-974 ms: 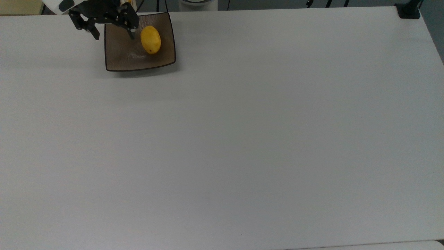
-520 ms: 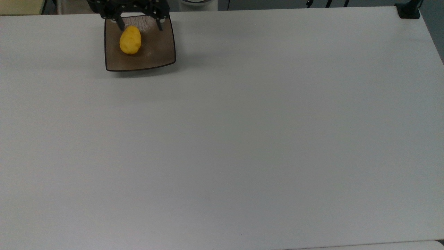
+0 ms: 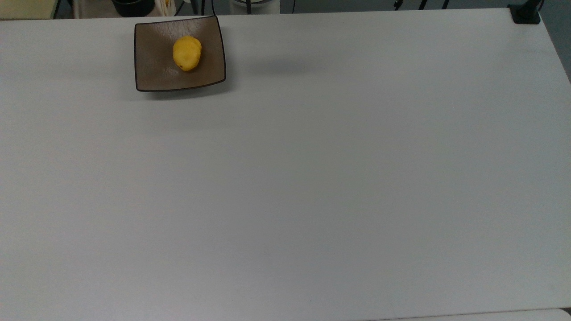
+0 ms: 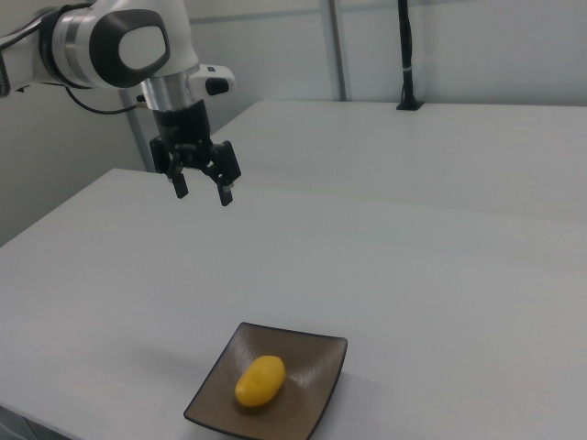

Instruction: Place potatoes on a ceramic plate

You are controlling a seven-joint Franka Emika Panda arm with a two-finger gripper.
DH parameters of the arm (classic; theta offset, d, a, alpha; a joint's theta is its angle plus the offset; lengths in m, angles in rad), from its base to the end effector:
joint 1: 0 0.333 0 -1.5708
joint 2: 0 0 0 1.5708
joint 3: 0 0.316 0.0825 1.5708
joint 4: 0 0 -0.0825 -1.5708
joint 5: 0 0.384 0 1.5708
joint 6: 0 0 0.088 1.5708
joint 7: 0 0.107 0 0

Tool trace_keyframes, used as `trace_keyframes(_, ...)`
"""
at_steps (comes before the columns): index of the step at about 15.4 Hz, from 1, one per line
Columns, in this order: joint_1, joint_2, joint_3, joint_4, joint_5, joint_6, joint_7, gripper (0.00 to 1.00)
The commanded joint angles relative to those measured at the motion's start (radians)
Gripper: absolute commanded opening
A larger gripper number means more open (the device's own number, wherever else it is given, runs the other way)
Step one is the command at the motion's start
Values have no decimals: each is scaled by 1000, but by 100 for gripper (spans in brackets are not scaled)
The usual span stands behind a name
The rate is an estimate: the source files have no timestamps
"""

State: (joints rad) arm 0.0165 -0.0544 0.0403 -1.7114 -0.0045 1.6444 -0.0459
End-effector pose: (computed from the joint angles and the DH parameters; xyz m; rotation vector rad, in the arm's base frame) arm 0.5407 0.0308 0.5940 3.1306 0.1613 -0.0198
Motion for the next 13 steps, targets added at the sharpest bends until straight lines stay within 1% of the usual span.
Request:
trace_keyframes(1,36,11,-2,-14,-15,46,63,100)
trace_keyframes(5,36,33,-2,-13,-22,35,45,100)
trace_keyframes(6,30,30,-16,-11,-14,28,32,100)
trace_keyframes(8,23,27,-42,-8,12,26,-41,100)
trace_keyframes(13,25,25,-42,-13,12,28,-40,100)
